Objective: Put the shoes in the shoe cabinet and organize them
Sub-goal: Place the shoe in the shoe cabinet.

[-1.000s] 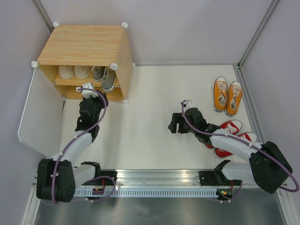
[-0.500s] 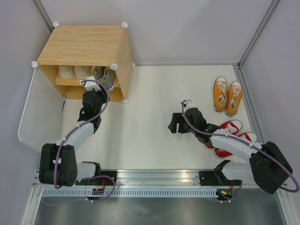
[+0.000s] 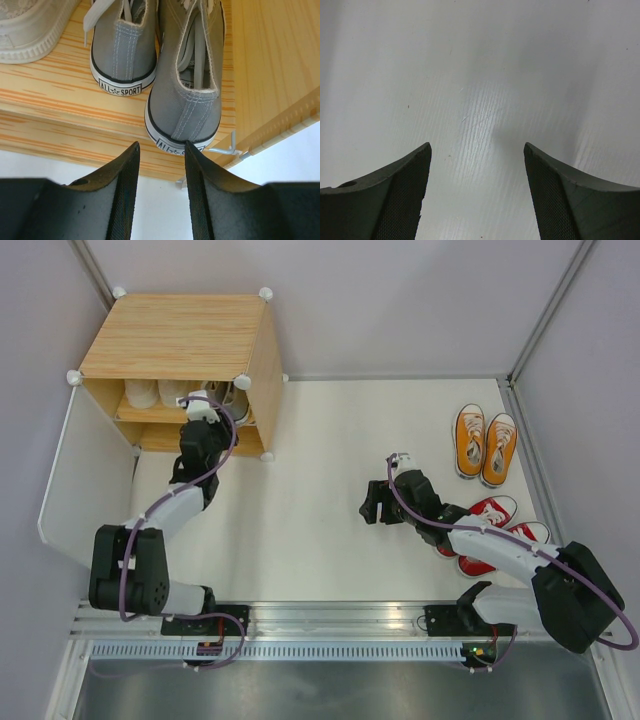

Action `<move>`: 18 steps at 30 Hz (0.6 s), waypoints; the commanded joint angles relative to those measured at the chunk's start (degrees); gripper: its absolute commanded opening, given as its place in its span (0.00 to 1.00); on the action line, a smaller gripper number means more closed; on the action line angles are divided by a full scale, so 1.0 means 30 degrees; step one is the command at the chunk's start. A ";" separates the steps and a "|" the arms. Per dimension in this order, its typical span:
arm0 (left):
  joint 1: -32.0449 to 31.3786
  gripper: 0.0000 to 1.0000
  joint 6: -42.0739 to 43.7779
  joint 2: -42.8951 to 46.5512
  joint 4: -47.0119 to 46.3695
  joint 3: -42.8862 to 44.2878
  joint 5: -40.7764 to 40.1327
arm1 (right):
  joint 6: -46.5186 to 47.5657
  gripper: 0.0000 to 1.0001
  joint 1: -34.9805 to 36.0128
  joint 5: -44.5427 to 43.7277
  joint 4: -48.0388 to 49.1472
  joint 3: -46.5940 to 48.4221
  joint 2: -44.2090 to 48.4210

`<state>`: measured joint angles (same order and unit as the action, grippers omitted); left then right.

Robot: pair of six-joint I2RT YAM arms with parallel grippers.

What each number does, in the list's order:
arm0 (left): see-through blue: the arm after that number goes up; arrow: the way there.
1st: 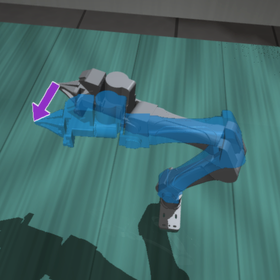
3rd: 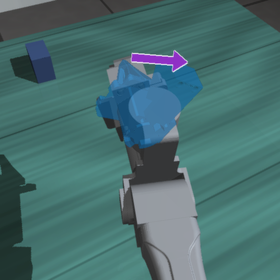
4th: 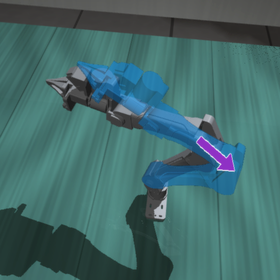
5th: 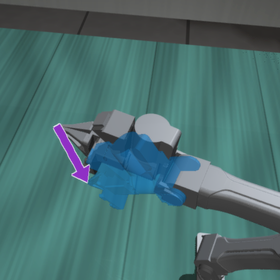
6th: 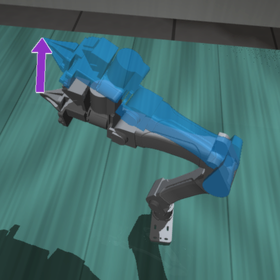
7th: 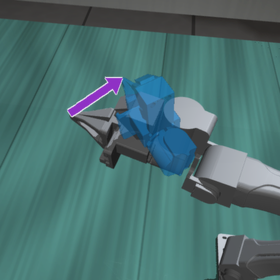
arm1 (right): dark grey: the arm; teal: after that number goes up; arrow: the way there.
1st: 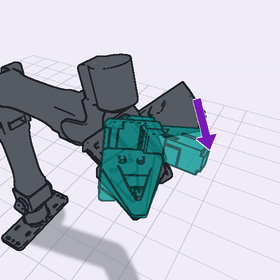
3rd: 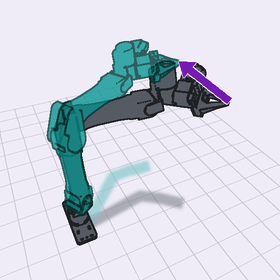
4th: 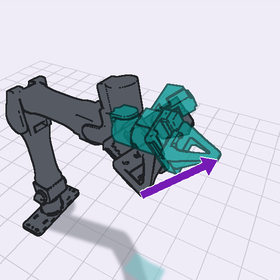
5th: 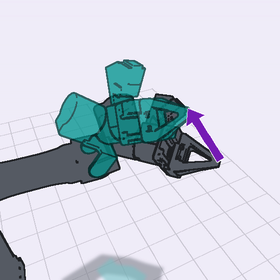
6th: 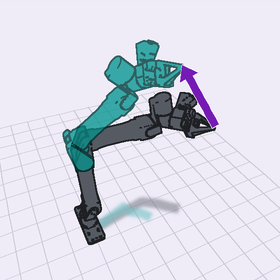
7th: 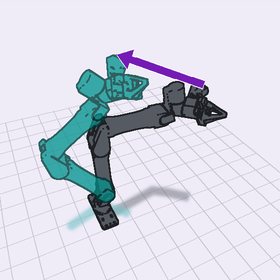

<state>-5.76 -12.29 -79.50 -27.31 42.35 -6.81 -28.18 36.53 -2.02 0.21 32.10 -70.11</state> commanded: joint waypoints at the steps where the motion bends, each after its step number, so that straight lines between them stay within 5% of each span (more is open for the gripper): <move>1: 0.0103 0.45 0.0290 -0.0539 -0.1472 0.1235 0.0189 | 0.0284 0.79 0.0068 -0.0410 0.0487 0.0844 -0.0156; 18: 0.0103 0.47 -0.0237 -0.2181 -0.1796 0.2437 0.0424 | 0.0342 0.79 0.0068 -0.0644 0.0458 0.0873 -0.0421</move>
<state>-5.87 -12.34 -85.14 -28.91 46.63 -4.95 -28.01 36.53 -2.92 0.23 32.75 -71.02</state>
